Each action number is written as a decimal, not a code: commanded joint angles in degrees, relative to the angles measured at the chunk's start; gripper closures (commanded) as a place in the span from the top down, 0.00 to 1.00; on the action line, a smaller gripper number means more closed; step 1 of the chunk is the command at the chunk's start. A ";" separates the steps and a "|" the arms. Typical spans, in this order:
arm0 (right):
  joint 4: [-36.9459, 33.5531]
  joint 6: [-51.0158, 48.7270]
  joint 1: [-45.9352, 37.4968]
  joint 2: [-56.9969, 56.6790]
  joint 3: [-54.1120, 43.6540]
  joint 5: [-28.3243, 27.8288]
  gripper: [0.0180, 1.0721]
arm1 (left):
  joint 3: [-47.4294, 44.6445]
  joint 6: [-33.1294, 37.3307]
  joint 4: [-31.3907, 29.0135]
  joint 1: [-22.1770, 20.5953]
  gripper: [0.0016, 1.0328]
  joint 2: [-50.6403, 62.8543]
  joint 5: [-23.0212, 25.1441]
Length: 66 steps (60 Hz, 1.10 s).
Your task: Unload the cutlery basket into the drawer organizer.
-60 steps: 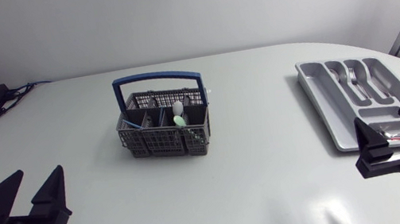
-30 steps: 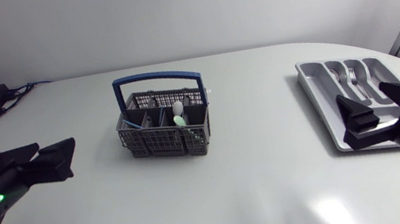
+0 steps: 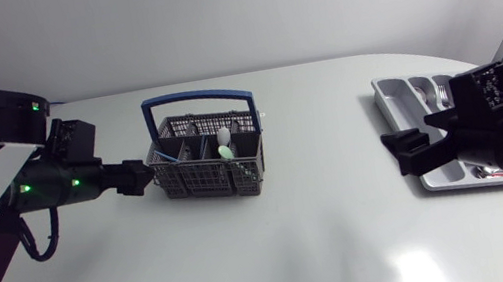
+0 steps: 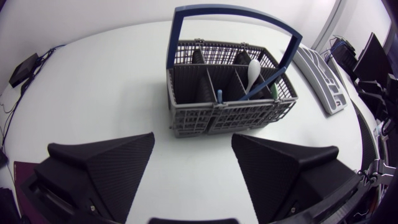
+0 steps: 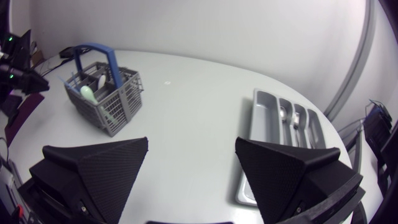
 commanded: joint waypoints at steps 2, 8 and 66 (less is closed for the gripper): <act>-1.78 -3.28 -0.06 1.27 1.11 -3.01 0.96 | 3.82 -1.13 0.74 -1.17 0.80 3.49 0.89; -2.39 -3.81 0.91 2.50 1.99 -3.01 0.96 | 4.25 -2.19 3.55 -1.87 0.78 6.30 0.89; -1.96 -3.99 2.93 3.47 -0.30 -2.57 0.96 | 4.34 -6.32 17.00 -3.98 0.23 14.30 0.89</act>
